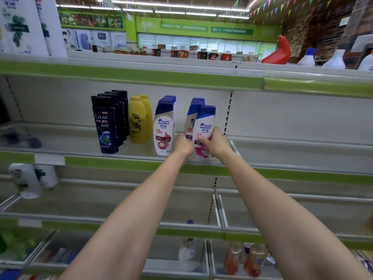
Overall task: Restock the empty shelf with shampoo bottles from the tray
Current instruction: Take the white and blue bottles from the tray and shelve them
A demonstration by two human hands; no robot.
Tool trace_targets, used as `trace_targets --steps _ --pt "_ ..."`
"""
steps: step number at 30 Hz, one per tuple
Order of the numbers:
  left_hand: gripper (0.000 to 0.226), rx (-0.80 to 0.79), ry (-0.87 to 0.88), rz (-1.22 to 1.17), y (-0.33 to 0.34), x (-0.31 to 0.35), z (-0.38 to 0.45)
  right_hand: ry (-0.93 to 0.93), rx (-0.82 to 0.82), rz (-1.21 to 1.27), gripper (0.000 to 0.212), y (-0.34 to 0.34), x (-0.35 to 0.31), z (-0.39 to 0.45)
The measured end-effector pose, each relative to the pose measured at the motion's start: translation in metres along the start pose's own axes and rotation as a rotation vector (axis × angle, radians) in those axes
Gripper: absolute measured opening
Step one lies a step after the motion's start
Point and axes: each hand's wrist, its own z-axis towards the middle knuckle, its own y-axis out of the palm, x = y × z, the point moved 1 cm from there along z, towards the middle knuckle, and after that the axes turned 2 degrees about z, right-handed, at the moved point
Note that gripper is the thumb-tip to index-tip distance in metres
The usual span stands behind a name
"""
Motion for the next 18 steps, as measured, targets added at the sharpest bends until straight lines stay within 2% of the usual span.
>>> trace_targets --steps 5,11,18 --pt "0.034 0.021 0.055 0.060 -0.010 0.006 -0.020 0.054 0.045 -0.035 0.049 0.004 -0.002 -0.010" --pt "0.039 0.012 0.094 0.144 -0.030 0.005 -0.046 0.030 0.113 -0.176 0.050 0.013 -0.007 -0.037" --pt "0.041 -0.063 0.213 0.433 -0.061 -0.037 -0.080 0.067 0.007 -0.312 0.070 0.041 -0.005 -0.097"
